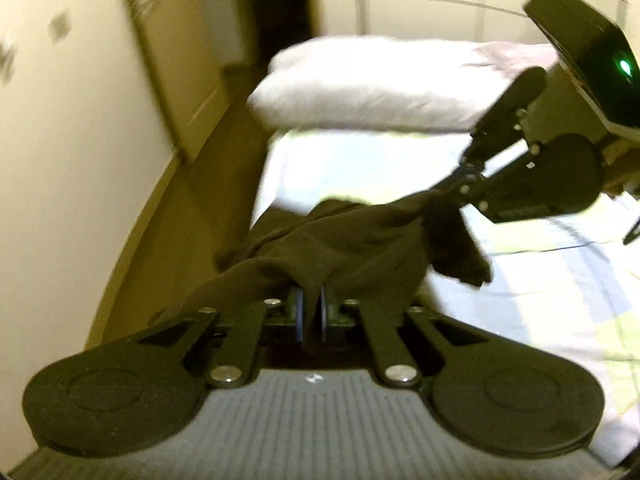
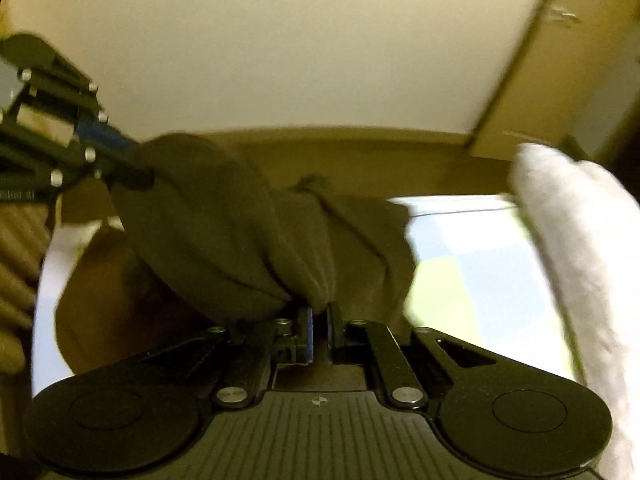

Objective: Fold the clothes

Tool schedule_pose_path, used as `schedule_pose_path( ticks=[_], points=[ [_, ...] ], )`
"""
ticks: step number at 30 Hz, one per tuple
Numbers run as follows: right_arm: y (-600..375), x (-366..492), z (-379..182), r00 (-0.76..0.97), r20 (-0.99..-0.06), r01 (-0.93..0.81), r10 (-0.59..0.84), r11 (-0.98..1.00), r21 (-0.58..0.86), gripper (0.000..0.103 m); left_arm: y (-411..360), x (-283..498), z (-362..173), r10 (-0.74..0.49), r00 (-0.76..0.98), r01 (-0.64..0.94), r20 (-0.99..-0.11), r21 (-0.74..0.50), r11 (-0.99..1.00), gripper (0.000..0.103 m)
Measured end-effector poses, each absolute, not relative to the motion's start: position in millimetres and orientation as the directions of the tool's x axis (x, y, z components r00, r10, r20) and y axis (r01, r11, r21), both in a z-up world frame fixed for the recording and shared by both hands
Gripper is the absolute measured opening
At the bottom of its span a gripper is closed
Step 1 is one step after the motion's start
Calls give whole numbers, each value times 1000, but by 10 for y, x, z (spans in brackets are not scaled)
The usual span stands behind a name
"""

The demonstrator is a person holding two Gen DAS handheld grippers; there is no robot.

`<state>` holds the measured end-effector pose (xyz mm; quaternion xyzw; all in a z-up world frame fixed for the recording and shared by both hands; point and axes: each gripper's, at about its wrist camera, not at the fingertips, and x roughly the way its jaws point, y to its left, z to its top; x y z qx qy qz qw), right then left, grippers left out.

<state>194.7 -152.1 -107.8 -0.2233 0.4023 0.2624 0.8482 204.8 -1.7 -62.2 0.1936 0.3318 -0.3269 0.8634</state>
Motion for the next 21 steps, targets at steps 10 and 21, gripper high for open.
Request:
schedule_pose_path(
  ticks=[10, 21],
  points=[
    [-3133, -148, -405, 643, -763, -360, 60, 904, -232, 4, -1798, 14, -371, -678, 251, 933, -691, -13, 359, 5],
    [-4922, -2685, -799, 419, -856, 103, -304, 952, -288, 4, -3370, -1655, -833, -632, -249, 961, -734, -267, -68, 22]
  ],
)
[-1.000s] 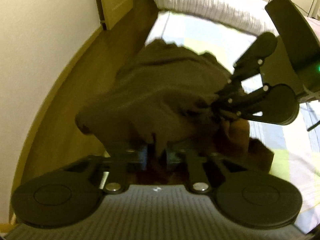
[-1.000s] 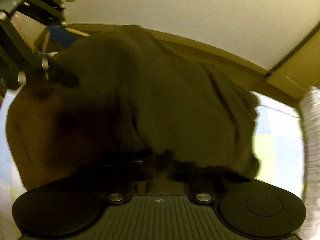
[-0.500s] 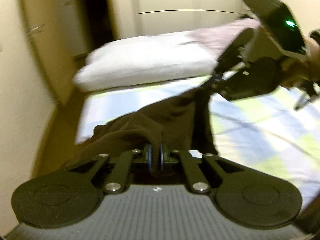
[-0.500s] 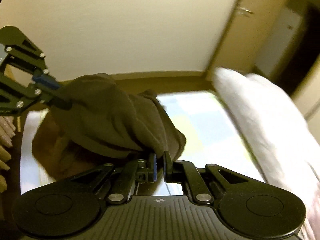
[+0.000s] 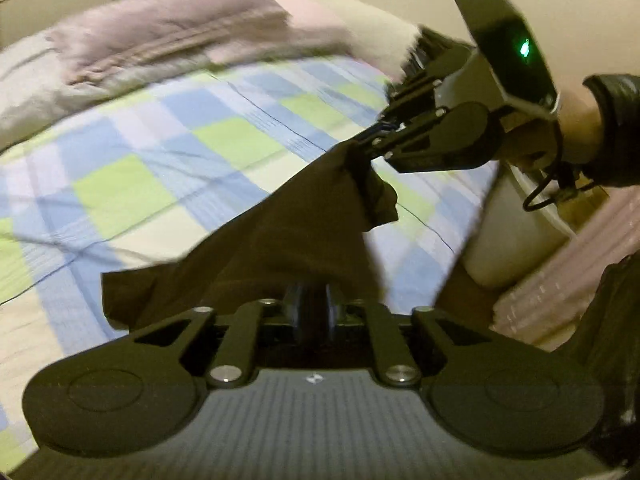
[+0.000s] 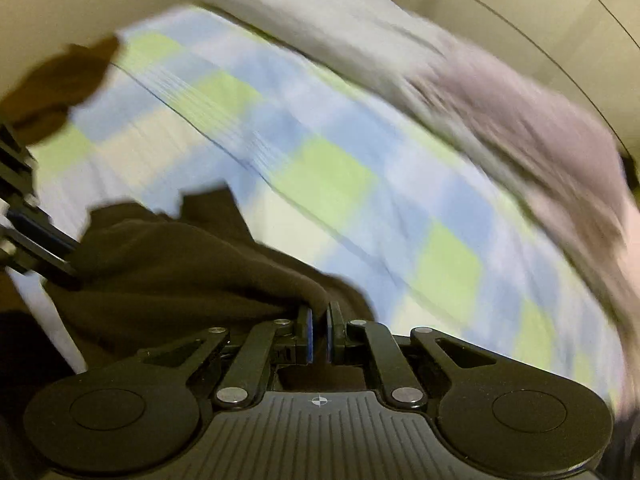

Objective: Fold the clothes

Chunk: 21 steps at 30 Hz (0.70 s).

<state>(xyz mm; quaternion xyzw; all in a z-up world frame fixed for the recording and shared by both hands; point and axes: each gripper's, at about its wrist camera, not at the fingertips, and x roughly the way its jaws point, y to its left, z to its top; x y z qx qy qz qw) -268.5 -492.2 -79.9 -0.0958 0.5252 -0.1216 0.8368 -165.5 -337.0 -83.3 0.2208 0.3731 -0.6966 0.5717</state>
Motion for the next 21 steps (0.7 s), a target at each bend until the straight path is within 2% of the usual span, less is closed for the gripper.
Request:
schedule_pose_path(
  ticks=[1, 2, 6, 9, 11, 12, 13, 17, 21],
  points=[
    [-5008, -2821, -855, 388, -858, 145, -337, 941, -305, 4, -3394, -1674, -874, -614, -245, 964, -750, -255, -73, 38],
    [-5060, -2920, -903, 363, -858, 182, -364, 931, -318, 4, -3385, -1651, -926, -595, -234, 969, -769, -237, -74, 46],
    [-5117, -3146, -1063, 281, -856, 301, -435, 887, -351, 4, -3302, -1523, -1168, -505, -163, 986, -848, -161, -48, 47],
    [-5012, -3123, -1084, 292, -855, 321, -428, 886, -334, 6, -3168, -1256, -1411, -425, -98, 993, -900, -119, 25, 48],
    [-4920, -3079, -1084, 311, -855, 324, -416, 892, -316, 50, -3176, -1043, -1572, -392, -68, 992, -918, -105, 75, 49],
    [-4854, -3055, -1089, 333, -852, 319, -403, 899, -301, 87, -3175, -927, -1643, -383, -60, 989, -922, -106, 100, 50],
    [-4759, -2988, -1126, 360, -855, 298, -373, 915, -273, 90, -3132, -836, -1684, -385, -65, 985, -921, -121, 124, 51],
    [-4336, -2557, -1420, 412, -887, 151, -206, 976, -157, 90, -3169, -611, -1976, -399, -103, 967, -911, -186, 174, 51],
    [-4051, -2249, -1802, 394, -905, 12, -163, 985, -172, 90, -3359, -557, -2296, -397, -167, 949, -902, -257, 183, 51]
  ],
)
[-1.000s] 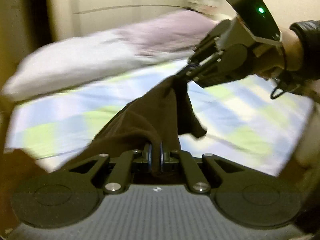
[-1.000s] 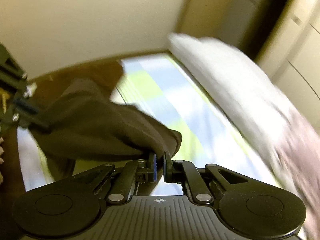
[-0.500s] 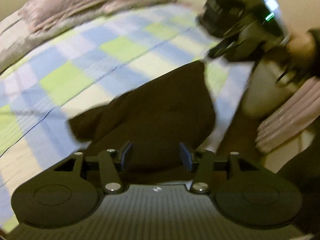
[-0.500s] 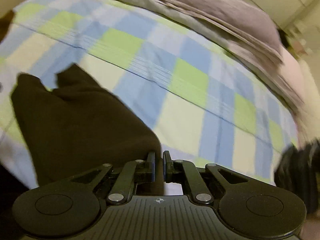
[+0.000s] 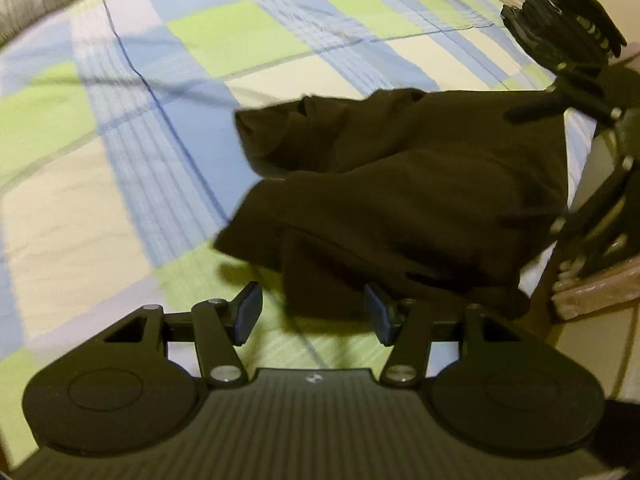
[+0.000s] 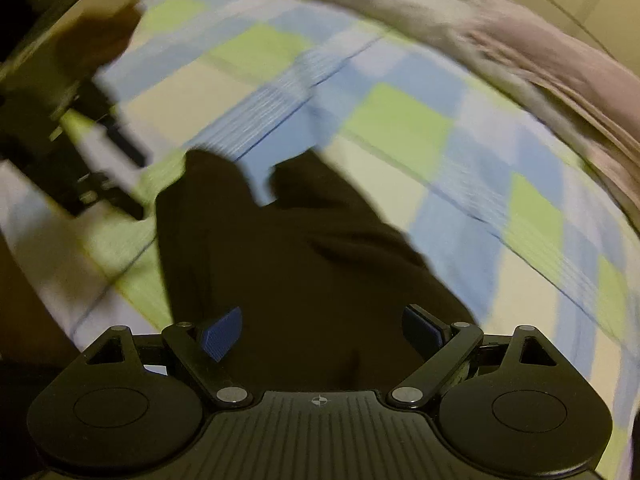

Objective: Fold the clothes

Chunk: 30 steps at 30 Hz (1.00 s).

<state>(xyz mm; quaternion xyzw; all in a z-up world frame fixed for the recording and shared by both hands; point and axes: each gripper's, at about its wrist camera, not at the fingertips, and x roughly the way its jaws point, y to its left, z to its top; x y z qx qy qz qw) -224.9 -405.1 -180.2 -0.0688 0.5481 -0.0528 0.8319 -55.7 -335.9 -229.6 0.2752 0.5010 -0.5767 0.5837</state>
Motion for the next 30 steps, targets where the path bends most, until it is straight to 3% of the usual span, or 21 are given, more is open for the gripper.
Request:
schedule_pose_path(
  ticks=[1, 3, 5, 10, 17, 18, 19, 20, 21, 22, 26, 30],
  points=[
    [-4065, -2215, -1853, 385, -908, 5, -164, 984, -176, 90, -3394, -568, -2338, -403, -198, 940, -893, -290, 182, 51],
    [-4121, -2158, -1918, 371, -913, -3, -169, 983, -184, 90, -3446, -588, -2384, -413, -246, 922, -877, -343, 178, 40],
    [-4268, -2142, -1852, 376, -907, 19, -190, 980, -198, 90, -3472, -623, -2345, -422, -266, 917, -867, -362, 166, 2],
    [-4857, -2096, -1684, 371, -896, 65, -245, 969, -238, 90, -3327, -765, -1857, -479, -271, 932, -835, -352, 85, 2],
    [-5546, -1853, -2196, 272, -951, -117, -148, 976, -186, 89, -3186, -926, -1649, -476, -178, 940, -862, -292, 177, 2],
    [-5654, -1857, -2306, 243, -964, -121, -106, 983, -138, 86, -3190, -952, -1640, -471, -150, 937, -870, -277, 213, 2],
    [-5760, -1868, -2392, 219, -974, -119, -49, 990, -77, 63, -3206, -992, -1625, -464, -121, 933, -878, -260, 249, 2],
    [-5841, -1895, -2442, 204, -979, -120, 15, 993, -10, 49, -3233, -1036, -1595, -458, -93, 927, -884, -245, 284, 2],
    [-5904, -1942, -2461, 196, -978, -132, 69, 990, 44, 23, -3275, -1078, -1555, -457, -68, 919, -887, -234, 317, 2],
    [-5953, -2004, -2428, 203, -974, -155, 99, 986, 68, 11, -3325, -1131, -1502, -460, -43, 911, -887, -223, 346, 2],
    [-6268, -2201, -1986, 298, -942, -172, 155, 979, 107, 6, -3554, -1213, -1196, -503, 34, 885, -864, -207, 416, 2],
    [-6691, -2301, -1355, 436, -891, -119, 125, 990, 80, 6, -3825, -1140, -608, -586, 128, 905, -800, -148, 399, 2]
  ],
)
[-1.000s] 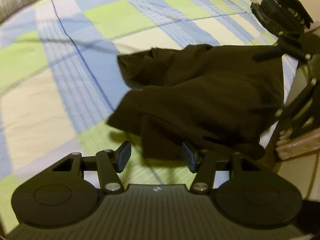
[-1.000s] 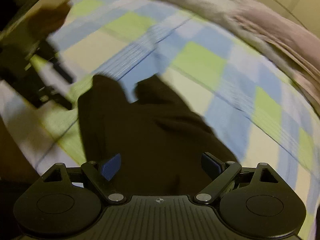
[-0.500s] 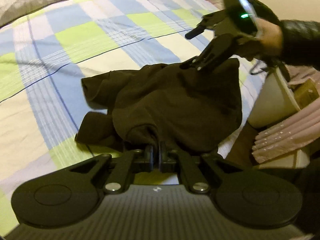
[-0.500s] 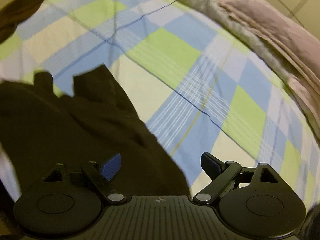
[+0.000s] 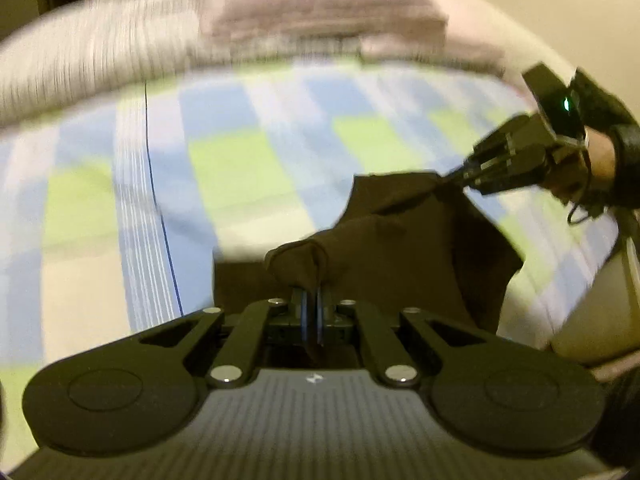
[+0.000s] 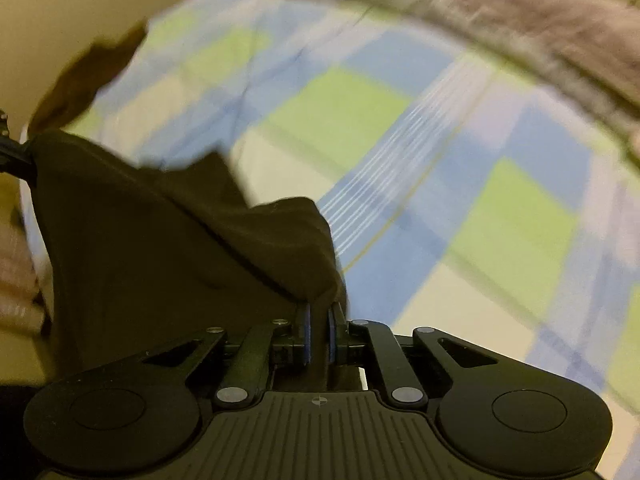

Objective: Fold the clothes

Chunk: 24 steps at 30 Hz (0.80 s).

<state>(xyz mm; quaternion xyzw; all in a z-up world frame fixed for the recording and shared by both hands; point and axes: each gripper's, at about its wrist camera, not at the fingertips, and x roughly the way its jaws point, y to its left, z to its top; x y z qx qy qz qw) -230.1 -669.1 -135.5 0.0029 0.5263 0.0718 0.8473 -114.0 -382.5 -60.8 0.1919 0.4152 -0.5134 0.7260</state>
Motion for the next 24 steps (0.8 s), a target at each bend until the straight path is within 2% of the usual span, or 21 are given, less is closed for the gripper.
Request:
schedule_pose_path(
  ticks=[7, 12, 17, 21, 23, 24],
  points=[
    [-6693, -2196, -249, 681, -723, -100, 116, 993, 66, 6, -3677, -995, 641, -683, 346, 899, -643, 20, 437, 2],
    [-6226, -1875, 447, 805, -551, -187, 221, 975, 117, 6, -3321, -1151, 1577, -691, 491, 858, -530, 158, 489, 2],
    [-6046, -1624, 1117, 866, -383, -274, 321, 946, 172, 6, -3339, -1498, 2279, -713, 561, 827, -420, 265, 495, 2],
    [-6220, -1588, 1316, 877, -363, -279, 316, 948, 151, 6, -3777, -1836, 2412, -760, 502, 864, -412, 278, 420, 2],
    [-6422, -1616, 1206, 866, -416, -235, 279, 960, 154, 6, -4180, -2030, 2195, -791, 409, 912, -454, 233, 338, 2],
    [-6550, -1651, 1112, 859, -450, -195, 244, 969, 154, 12, -4404, -2121, 2040, -801, 354, 935, -482, 202, 292, 3]
  ],
)
